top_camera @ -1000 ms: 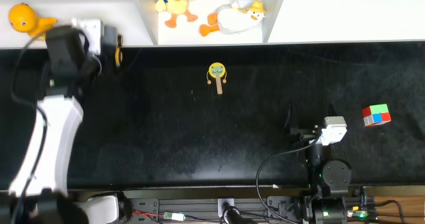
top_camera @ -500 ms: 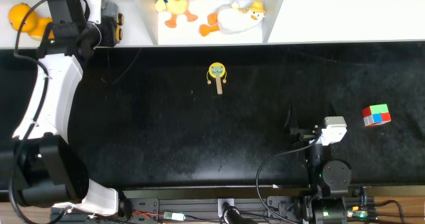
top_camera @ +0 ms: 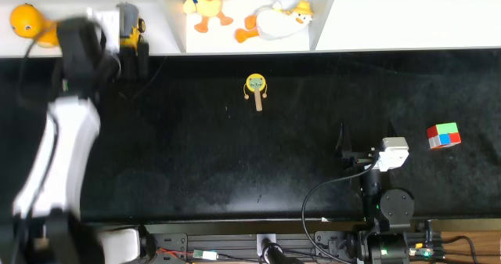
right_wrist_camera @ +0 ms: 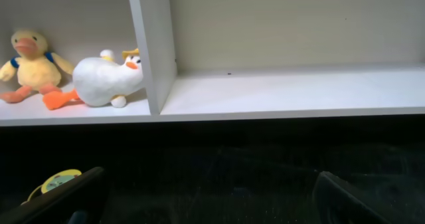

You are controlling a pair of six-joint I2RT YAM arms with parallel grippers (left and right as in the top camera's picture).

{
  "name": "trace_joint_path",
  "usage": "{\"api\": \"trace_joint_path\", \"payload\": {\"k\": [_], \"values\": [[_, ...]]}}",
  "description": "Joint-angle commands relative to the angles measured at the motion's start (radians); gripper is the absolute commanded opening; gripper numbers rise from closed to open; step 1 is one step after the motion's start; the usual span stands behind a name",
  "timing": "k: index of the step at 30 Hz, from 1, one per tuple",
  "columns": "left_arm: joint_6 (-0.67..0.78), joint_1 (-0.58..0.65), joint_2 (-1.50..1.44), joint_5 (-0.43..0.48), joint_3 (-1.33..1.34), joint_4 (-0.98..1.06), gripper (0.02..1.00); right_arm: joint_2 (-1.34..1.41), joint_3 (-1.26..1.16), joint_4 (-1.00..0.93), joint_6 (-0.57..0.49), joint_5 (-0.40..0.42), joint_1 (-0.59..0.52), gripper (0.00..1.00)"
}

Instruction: Store Toys

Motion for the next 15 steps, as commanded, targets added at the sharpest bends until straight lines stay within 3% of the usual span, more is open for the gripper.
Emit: {"api": "trace_joint_path", "payload": {"k": [1, 3, 8, 15], "values": [[0.000, 0.027, -0.259, -0.038, -0.283, 0.061, 0.998, -0.008, -0.013, 0.005, -0.003, -0.006, -0.003, 0.996], [0.000, 0.027, -0.386, -0.046, -0.410, 0.134, 0.998, -0.008, -0.013, 0.005, -0.003, -0.007, -0.003, 0.996], [0.000, 0.009, -0.668, 0.040, -0.694, 0.513, 0.998, -0.008, -0.013, 0.005, -0.003, -0.007, -0.003, 0.996], [0.004, -0.019, -1.099, 0.084, -0.965, 0.558, 0.998, -0.008, -0.013, 0.005, -0.003, -0.006, -0.003, 0.996]]}}
